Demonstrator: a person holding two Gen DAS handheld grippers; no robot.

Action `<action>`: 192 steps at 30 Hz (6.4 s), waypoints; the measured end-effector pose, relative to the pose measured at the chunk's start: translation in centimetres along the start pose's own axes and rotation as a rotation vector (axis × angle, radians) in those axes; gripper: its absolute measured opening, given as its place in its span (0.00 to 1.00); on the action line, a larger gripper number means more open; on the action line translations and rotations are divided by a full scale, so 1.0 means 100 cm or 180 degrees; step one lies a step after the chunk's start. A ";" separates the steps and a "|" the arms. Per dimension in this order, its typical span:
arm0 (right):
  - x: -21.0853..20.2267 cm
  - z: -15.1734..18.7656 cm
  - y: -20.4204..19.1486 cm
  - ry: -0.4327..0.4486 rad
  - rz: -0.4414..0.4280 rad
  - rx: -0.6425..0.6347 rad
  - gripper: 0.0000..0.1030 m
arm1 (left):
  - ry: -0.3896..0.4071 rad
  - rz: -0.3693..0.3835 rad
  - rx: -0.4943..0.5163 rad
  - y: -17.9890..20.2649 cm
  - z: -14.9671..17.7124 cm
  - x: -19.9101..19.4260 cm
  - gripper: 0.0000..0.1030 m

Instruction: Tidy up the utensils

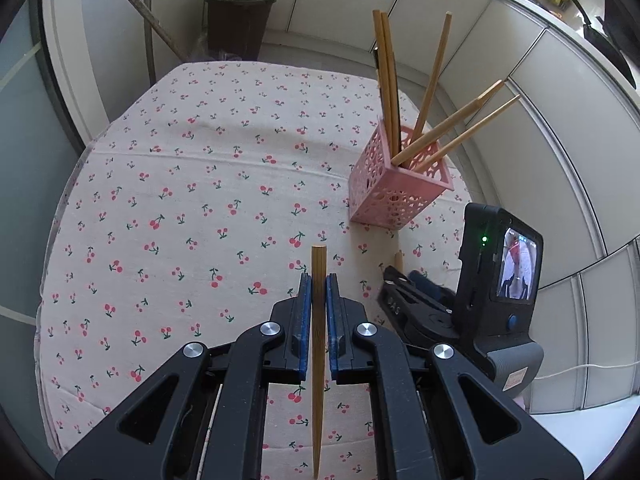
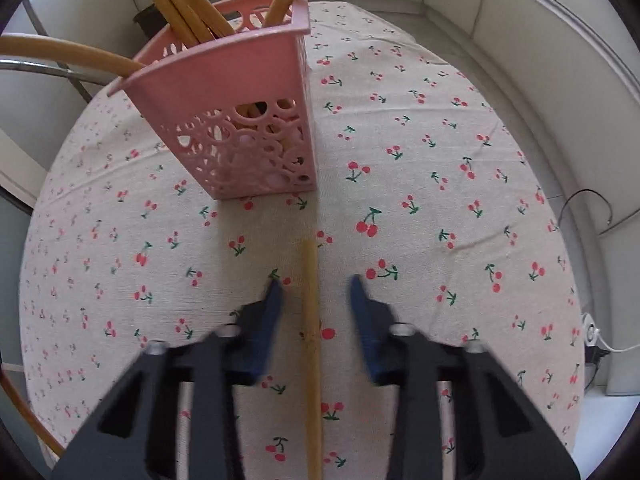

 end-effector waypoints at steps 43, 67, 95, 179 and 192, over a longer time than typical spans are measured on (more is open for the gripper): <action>-0.250 -0.006 0.157 0.1453 -0.1232 0.0986 0.08 | 0.1328 0.0318 0.0679 0.131 -0.074 -0.156 0.07; -0.270 -0.064 0.174 0.1786 -0.1195 0.1311 0.08 | 0.1731 -0.0045 0.0335 0.104 -0.133 -0.141 0.18; -0.244 -0.077 0.088 0.1975 -0.0590 0.0611 0.28 | 0.2017 -0.0288 0.0587 0.071 -0.065 -0.163 0.60; -0.259 0.081 0.169 0.2179 0.0466 0.0842 0.94 | 0.1623 -0.0377 0.1086 0.121 0.047 -0.104 0.93; -0.257 0.081 0.169 0.2148 0.0458 0.0847 0.94 | 0.1597 -0.0391 0.1093 0.119 0.047 -0.099 0.93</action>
Point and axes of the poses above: each gripper's, at about its wrist camera, not at the fingertips, and x roughly the way its jaws point, y to its right, z to its underside, the point moved 7 cm from there along x, roughly the way its jaws point, and after that the axes turned 6 degrees about z, right-handed, at the moved point
